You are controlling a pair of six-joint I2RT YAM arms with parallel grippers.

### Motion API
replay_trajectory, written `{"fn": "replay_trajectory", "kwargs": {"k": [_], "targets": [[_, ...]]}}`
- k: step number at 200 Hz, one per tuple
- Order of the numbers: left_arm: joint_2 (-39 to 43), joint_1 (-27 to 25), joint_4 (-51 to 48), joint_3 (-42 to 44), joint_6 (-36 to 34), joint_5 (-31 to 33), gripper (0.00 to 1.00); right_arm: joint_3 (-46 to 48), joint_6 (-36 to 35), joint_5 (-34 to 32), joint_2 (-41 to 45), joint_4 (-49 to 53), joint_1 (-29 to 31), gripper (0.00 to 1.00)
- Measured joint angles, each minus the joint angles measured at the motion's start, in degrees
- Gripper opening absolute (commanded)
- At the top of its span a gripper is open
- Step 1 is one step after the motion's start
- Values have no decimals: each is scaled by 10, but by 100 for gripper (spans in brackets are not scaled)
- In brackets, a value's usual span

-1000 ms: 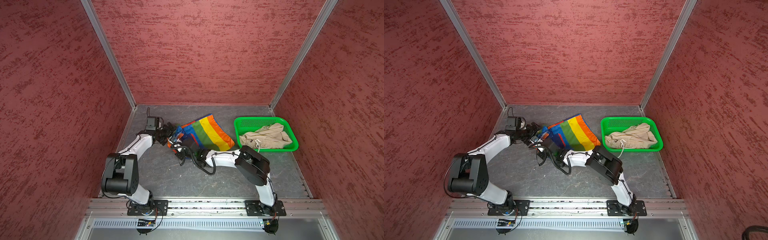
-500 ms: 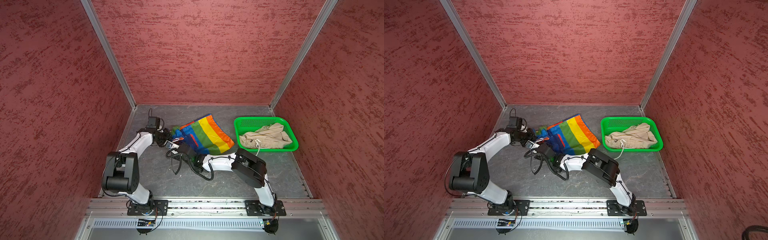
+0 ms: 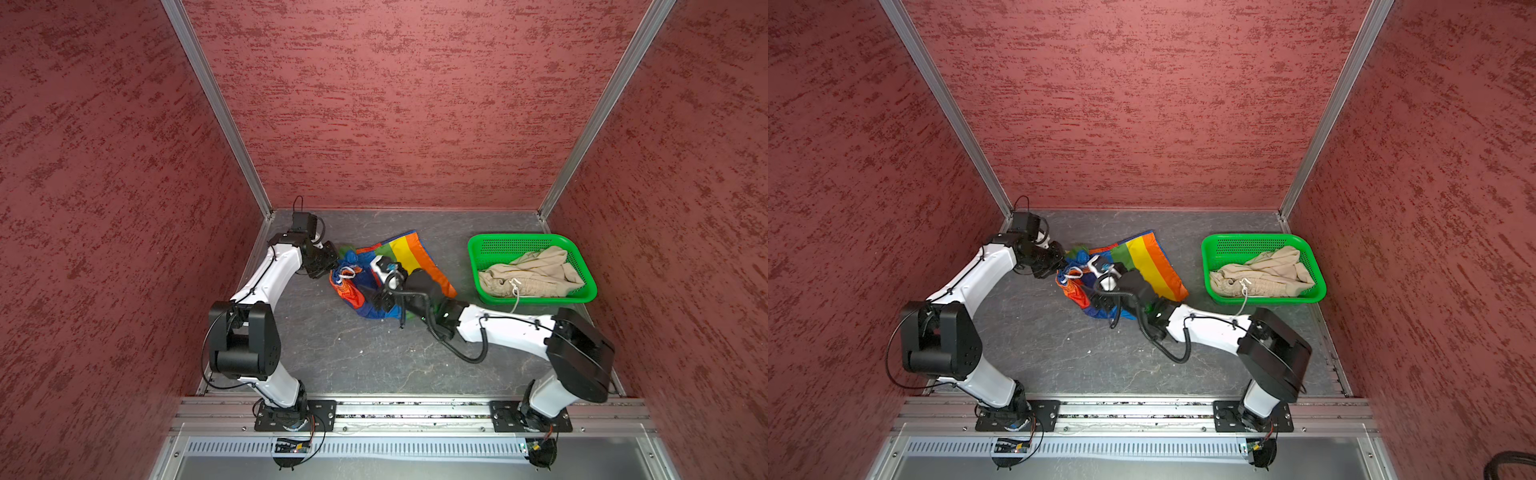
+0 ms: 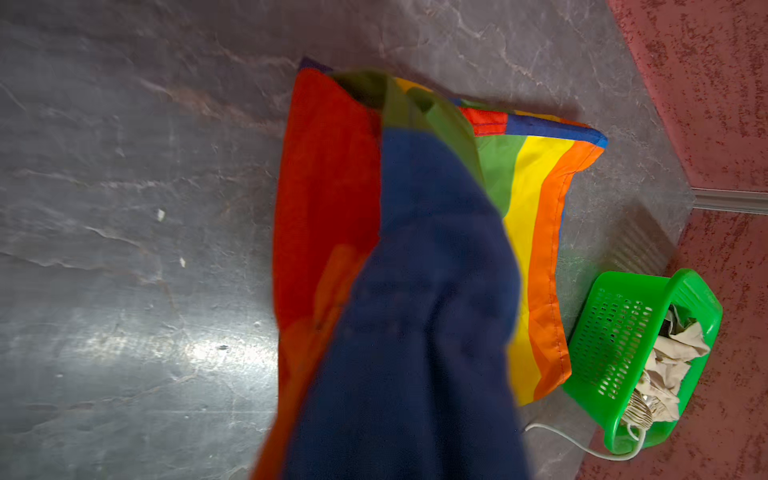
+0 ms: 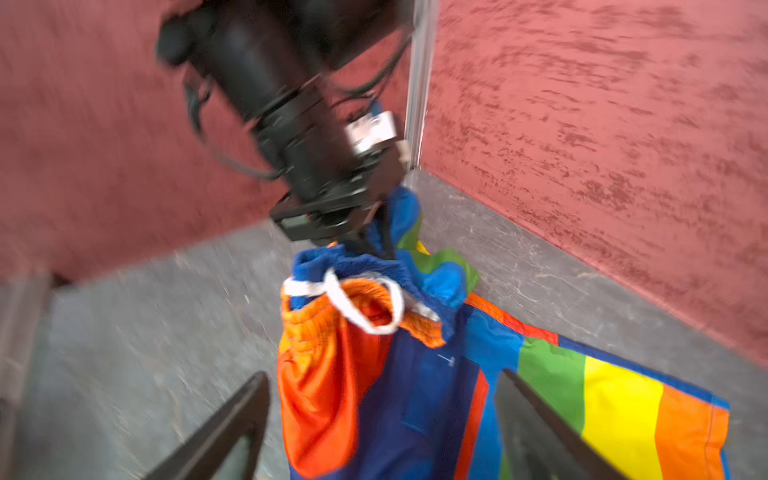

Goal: Fold and stack the shorts

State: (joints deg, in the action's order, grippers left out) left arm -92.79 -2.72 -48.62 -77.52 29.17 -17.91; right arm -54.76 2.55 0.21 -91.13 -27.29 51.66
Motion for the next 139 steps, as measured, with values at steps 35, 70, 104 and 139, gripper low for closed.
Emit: {"fn": "replay_trajectory", "kwargs": {"k": [35, 70, 104, 139], "targets": [[-12, 0, -36, -47, -26, 13, 0, -22, 116, 95, -73, 39, -76, 3], [-31, -6, -67, -86, -36, 21, 0, -108, 196, 168, -215, 90, -59, 1], [-44, -13, -90, -122, -42, 29, 0, -263, 254, 224, -349, 128, -36, 2], [-48, -18, -104, -146, -42, 33, 0, -354, 315, 279, -437, 113, -10, 3]]}}
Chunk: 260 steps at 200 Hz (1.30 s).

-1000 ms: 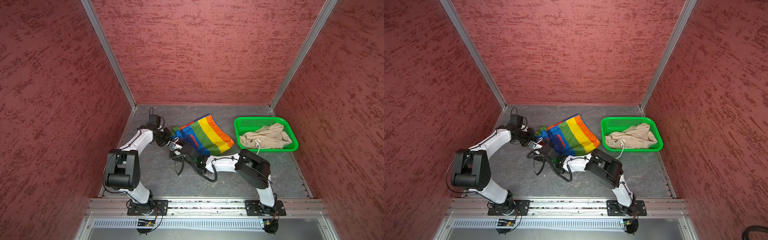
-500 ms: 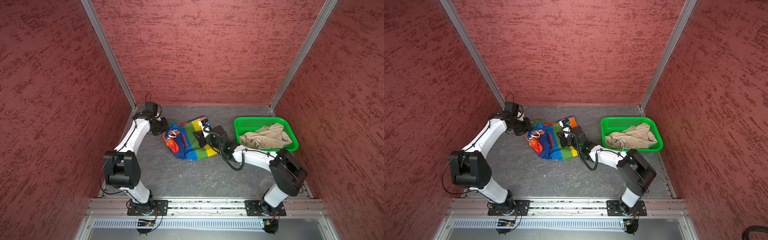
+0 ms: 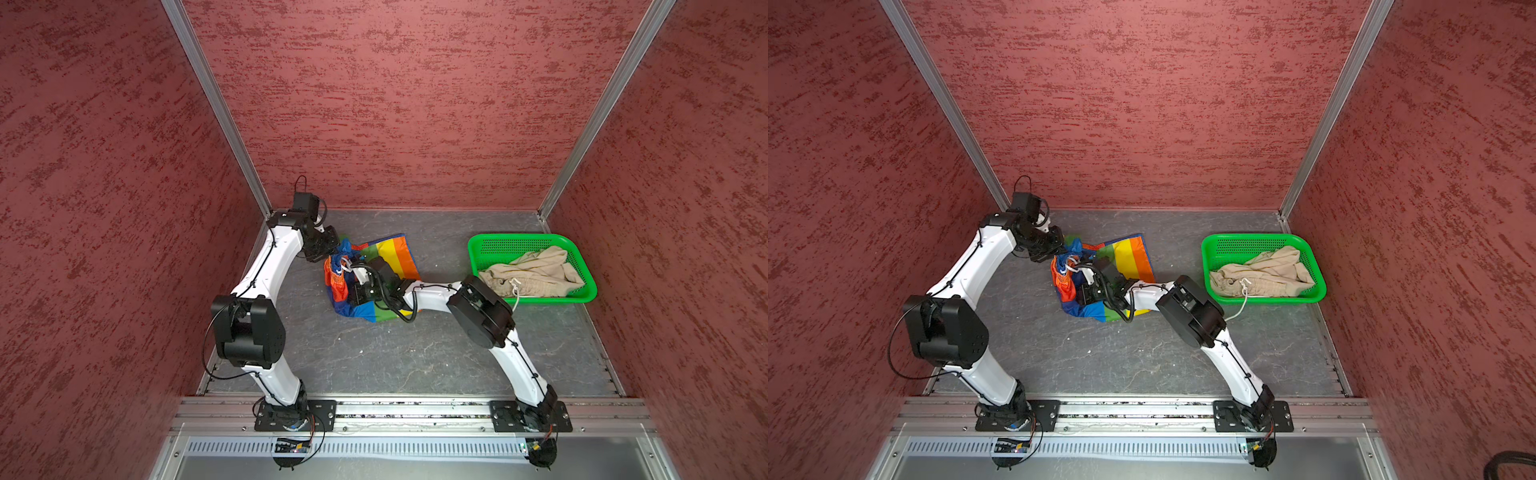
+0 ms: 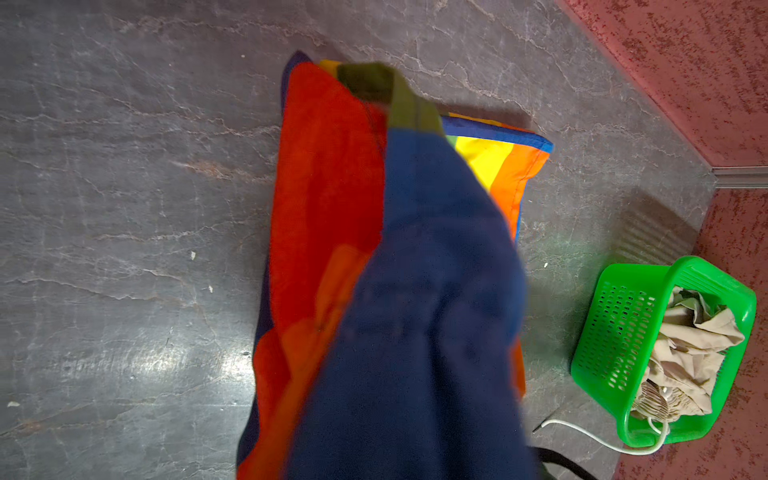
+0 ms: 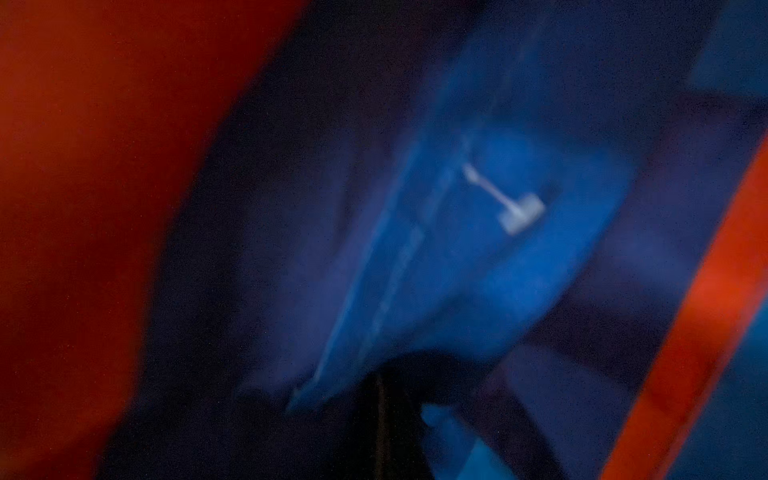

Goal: Fold and stack the shorts

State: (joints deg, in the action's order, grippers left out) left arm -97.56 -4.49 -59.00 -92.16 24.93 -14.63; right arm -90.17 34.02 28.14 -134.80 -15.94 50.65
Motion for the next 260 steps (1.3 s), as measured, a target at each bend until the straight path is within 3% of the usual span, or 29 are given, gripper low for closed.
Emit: {"fn": "replay_trajectory", "kwargs": {"k": [38, 63, 104, 129, 197, 260], "targets": [[-28, -5, -26, -39, -6, 1, 0, 51, 40, 43, 12, -48, 4, 7], [-54, -9, -50, -80, -20, 11, 0, 172, 58, 55, 102, -70, -34, 8], [-73, -21, -73, -124, -30, 21, 0, 346, 77, 51, 278, -92, -144, 8], [-93, -39, -87, -155, -30, 32, 0, 423, 77, 46, 328, -84, -154, 7], [-115, -84, -108, -197, -11, 61, 0, 533, 76, 35, 353, -48, -144, 4], [-87, -180, 29, -39, 124, 38, 0, 540, 95, 39, 298, -137, -144, 4]]}}
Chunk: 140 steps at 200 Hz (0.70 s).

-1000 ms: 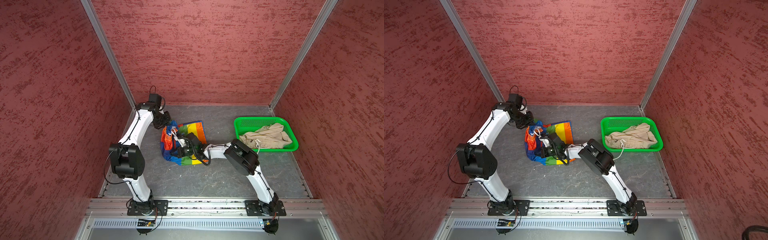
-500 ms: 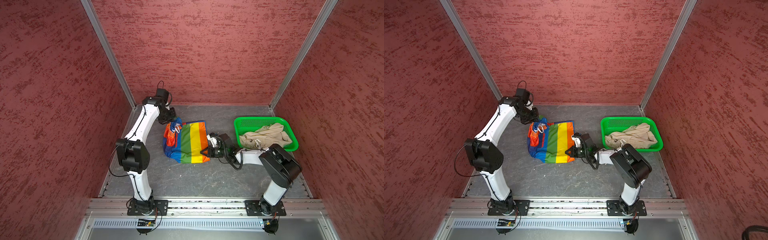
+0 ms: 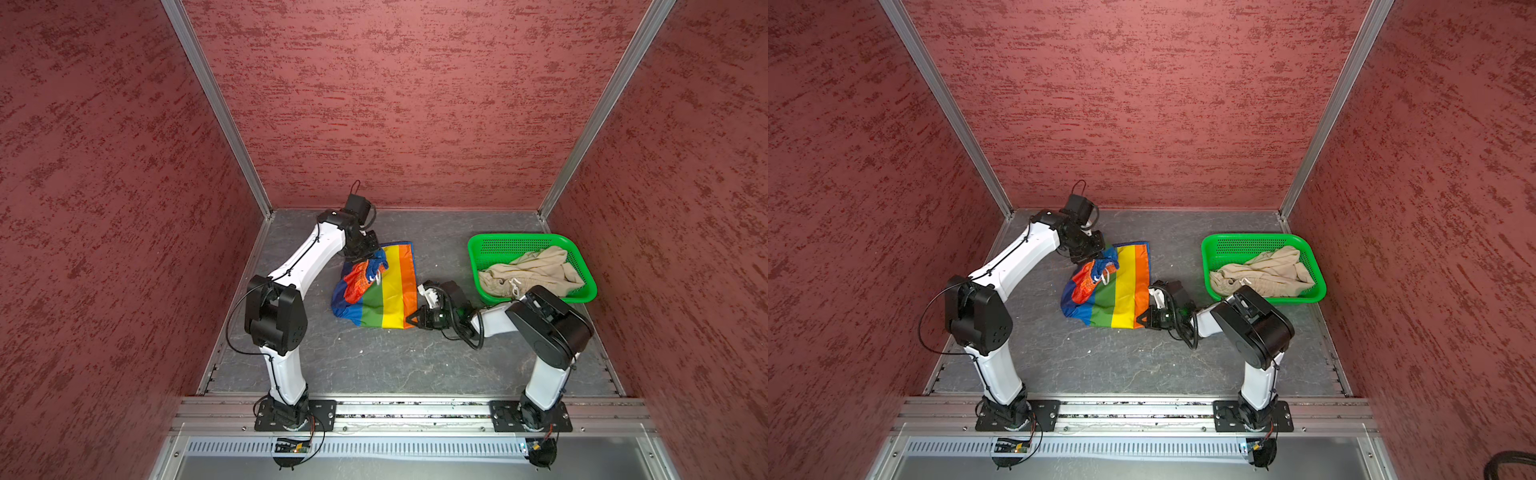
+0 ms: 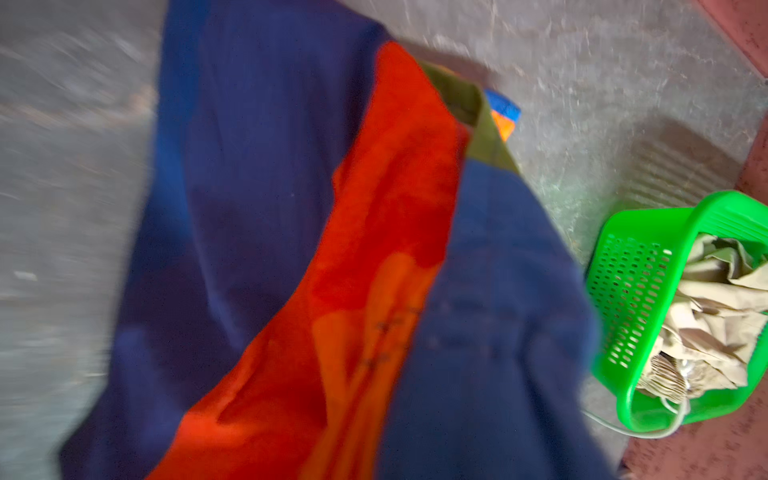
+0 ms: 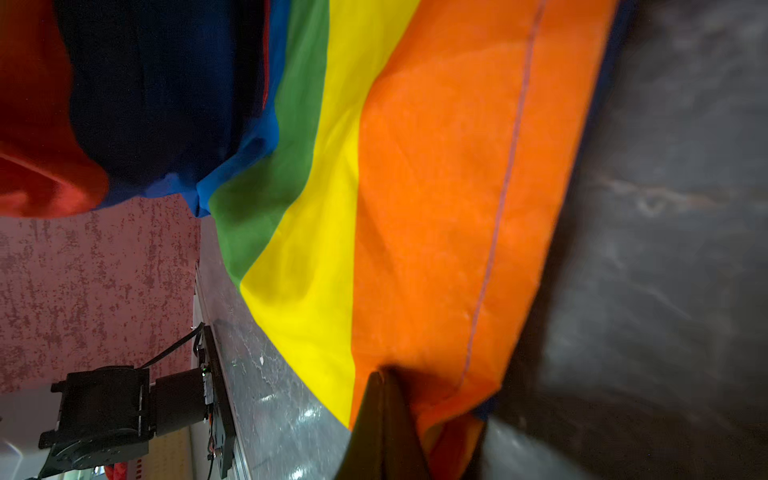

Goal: Fold and stack the shorts

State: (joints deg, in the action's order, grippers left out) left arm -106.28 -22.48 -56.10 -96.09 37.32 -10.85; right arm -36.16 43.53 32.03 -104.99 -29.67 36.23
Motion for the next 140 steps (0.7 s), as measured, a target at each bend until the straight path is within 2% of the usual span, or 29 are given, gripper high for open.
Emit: {"fn": "replay_trajectory", "kwargs": {"k": [44, 48, 54, 62, 69, 79, 97, 140], "targets": [[-1, -39, 93, 20, 73, -12, 1, 0, 0, 0, -7, -17, 0, 4], [-2, -42, 99, 20, 76, -11, 6, 0, 0, 0, -8, -19, 0, 4], [-3, -46, 110, 20, 82, -9, 22, 0, 0, 0, -9, -20, 0, 4], [-6, -52, 122, 20, 86, -6, 51, 0, 0, 0, -10, -22, 0, 4], [-10, -59, 132, 20, 94, -6, 71, 0, 0, 0, -10, -23, 0, 4], [-16, -66, 144, 20, 102, -6, 80, 0, 0, 0, -10, -23, 0, 4], [-37, -76, 162, 22, 115, -9, 87, 1, 0, 0, -10, -24, 0, 4], [-60, -76, 181, 45, 124, -27, 88, 27, -1, -6, 23, -11, 0, 5]]}}
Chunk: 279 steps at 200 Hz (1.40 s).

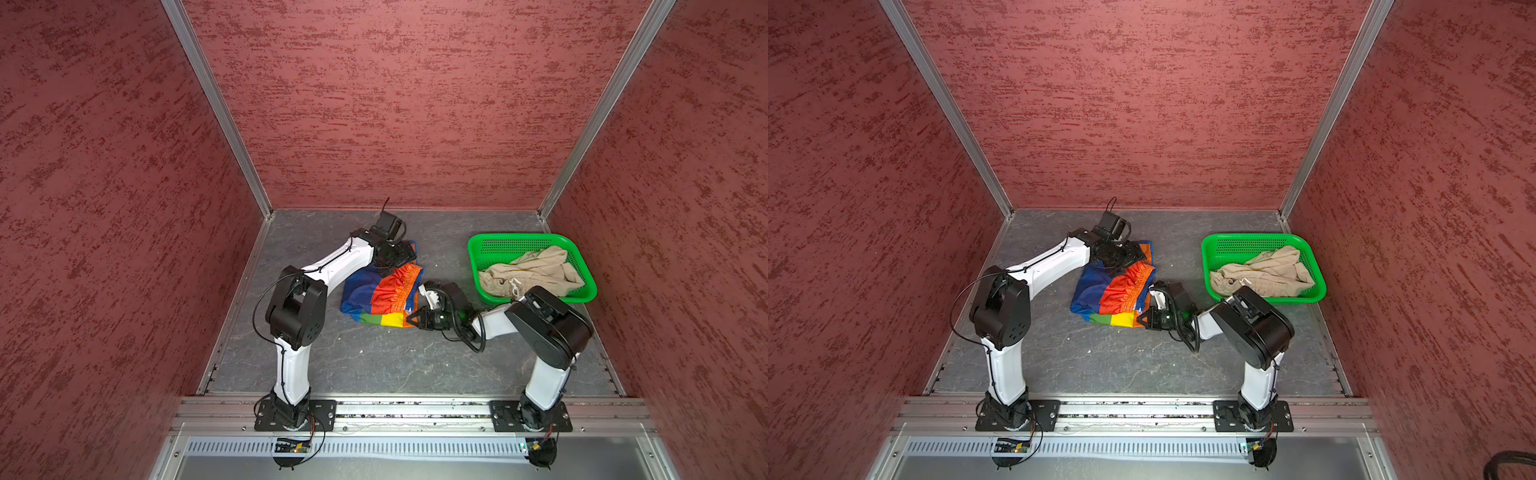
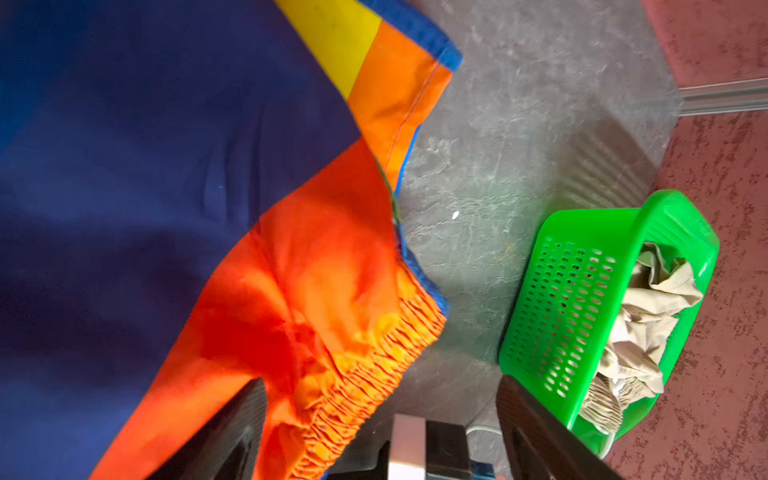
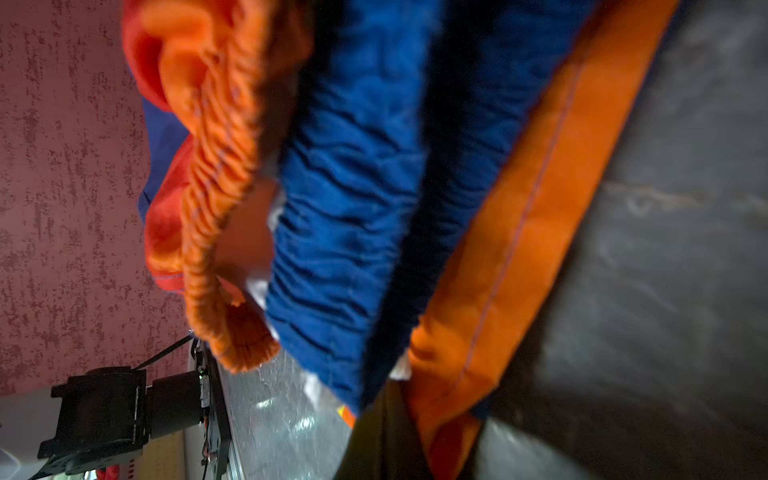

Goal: Fold and stack the shorts

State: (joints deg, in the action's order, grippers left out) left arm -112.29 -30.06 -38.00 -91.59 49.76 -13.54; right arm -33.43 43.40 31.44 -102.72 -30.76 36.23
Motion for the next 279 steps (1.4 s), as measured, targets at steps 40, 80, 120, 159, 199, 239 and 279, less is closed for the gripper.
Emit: {"fn": "replay_trajectory", "kwargs": {"k": [40, 80, 120, 159, 199, 239, 279], "targets": [[51, 18, -1, 1, -17, -5, 83, 8, -30, -28, 102, 123, 0, 7], [220, 99, -10, 93, -52, 34, 74, -78, -92, -97, 207, 301, -7, 15], [283, 170, -9, 237, -71, 53, 78, -210, -129, -112, 147, 366, -76, 28], [240, 176, 2, 309, -81, 43, 75, -326, -139, -73, -23, 391, -122, 21], [194, 178, 36, 310, -87, 31, 69, -427, -139, -47, -153, 406, -120, 16], [176, 182, 54, 317, -94, 30, 69, -488, -141, -63, -201, 422, -121, 15], [144, 186, 66, 348, -96, 21, 66, -510, -150, -72, -216, 421, -121, 21]]}}
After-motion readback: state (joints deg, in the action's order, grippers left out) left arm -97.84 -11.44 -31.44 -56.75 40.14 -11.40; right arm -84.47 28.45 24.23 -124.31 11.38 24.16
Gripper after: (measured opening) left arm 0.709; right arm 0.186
